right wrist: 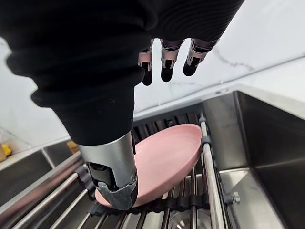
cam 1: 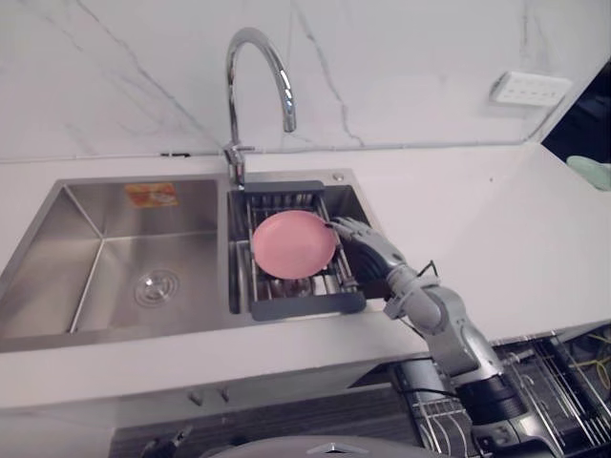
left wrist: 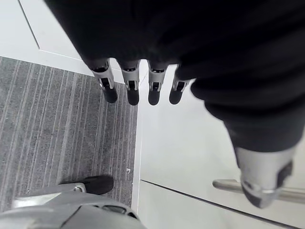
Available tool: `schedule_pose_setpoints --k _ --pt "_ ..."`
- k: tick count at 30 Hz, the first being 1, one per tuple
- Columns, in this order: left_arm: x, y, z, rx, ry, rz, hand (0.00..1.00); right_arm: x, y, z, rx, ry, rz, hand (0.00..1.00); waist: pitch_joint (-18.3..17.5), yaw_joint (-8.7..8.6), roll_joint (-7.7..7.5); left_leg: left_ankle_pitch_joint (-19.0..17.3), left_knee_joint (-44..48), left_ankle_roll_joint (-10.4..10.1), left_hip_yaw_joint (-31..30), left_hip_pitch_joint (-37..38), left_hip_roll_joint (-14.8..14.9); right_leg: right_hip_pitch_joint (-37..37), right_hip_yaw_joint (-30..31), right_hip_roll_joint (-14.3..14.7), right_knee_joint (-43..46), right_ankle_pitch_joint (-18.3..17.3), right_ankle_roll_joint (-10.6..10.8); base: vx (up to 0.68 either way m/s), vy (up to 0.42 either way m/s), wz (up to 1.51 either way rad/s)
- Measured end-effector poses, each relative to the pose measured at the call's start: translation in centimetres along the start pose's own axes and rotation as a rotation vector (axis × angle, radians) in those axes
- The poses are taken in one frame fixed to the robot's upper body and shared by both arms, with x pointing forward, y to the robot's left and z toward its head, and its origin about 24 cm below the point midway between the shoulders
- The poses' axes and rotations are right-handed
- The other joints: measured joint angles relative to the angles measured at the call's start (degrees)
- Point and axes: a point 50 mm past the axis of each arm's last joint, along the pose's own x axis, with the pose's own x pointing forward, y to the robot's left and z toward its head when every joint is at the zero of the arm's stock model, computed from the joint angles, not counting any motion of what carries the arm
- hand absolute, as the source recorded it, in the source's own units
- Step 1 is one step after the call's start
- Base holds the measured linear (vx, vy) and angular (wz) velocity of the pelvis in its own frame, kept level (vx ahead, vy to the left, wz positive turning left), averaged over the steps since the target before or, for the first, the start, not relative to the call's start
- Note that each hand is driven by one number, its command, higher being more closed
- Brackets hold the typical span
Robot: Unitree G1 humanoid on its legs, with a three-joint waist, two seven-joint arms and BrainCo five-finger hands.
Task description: Walk over to the sink, pick up the cup, carry it to the dishwasher, place the cup inside the dishwasher, then close the dishwasher door
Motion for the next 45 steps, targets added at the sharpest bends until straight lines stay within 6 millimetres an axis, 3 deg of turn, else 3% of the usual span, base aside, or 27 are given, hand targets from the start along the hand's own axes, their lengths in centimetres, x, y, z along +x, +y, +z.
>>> schedule_pose_setpoints --k 17,36,45 --pt "0.1 -0.1 0.6 0.018 -0.017 -0.015 0.00 2.5 2.9 -2.6 -0.237 0.054 0.150 0.00 0.2 2.09 0.48 0.6 0.0 -0.3 -2.9 -1.9 0.0 0.6 -3.2 0.2 -1.4 0.1 0.0 -0.02 -0.023 0.09" --pt "0.1 0.4 0.7 -0.013 -0.023 0.007 0.00 4.1 2.3 -3.8 -0.354 0.069 0.085 0.00 1.4 3.49 0.02 1.1 -0.1 -0.4 -4.8 -2.7 -0.1 1.0 -5.8 0.2 -1.6 0.0 0.0 -0.02 -0.014 0.06" --pt "0.2 0.7 1.2 -0.012 -0.045 0.013 0.00 4.4 2.7 -3.1 -0.362 0.024 0.110 0.00 1.9 3.91 -0.78 1.2 -0.1 -0.6 -4.9 -2.7 -0.1 1.2 -6.0 0.0 -1.6 -0.1 0.0 0.00 -0.001 0.00"
